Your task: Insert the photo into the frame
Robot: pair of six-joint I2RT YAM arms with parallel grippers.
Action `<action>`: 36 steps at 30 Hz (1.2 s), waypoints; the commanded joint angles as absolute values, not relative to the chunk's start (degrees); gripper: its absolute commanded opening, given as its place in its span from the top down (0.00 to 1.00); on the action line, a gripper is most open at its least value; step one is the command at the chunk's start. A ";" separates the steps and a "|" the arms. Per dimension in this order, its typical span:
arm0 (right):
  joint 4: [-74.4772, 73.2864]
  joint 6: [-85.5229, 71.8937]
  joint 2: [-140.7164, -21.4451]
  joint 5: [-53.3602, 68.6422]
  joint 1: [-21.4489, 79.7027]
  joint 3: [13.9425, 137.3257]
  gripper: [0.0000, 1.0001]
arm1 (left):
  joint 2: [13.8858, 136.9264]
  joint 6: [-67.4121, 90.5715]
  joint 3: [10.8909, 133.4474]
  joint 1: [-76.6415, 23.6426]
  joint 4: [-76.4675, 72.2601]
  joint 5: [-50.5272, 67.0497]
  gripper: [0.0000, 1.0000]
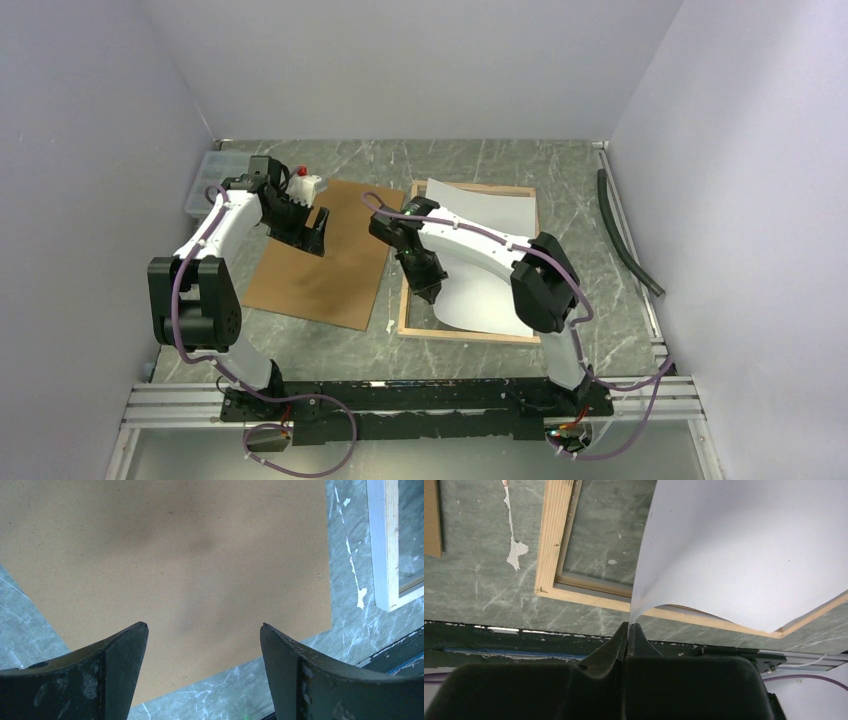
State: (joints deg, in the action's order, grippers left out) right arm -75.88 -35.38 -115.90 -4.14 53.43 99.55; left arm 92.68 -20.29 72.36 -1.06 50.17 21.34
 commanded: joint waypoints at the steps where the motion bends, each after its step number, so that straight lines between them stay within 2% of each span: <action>1: -75.36 -34.52 -116.78 -5.15 53.99 102.28 1.00 | 91.23 -20.73 72.69 -0.89 49.33 22.62 0.12; 20: -74.22 -31.47 -114.75 -5.35 55.17 98.62 1.00 | 91.24 -20.82 72.58 -0.97 49.13 22.02 0.12; 36: -74.66 -34.83 -114.06 -10.68 54.22 97.46 1.00 | 90.80 -21.29 72.52 -0.92 49.48 21.49 0.11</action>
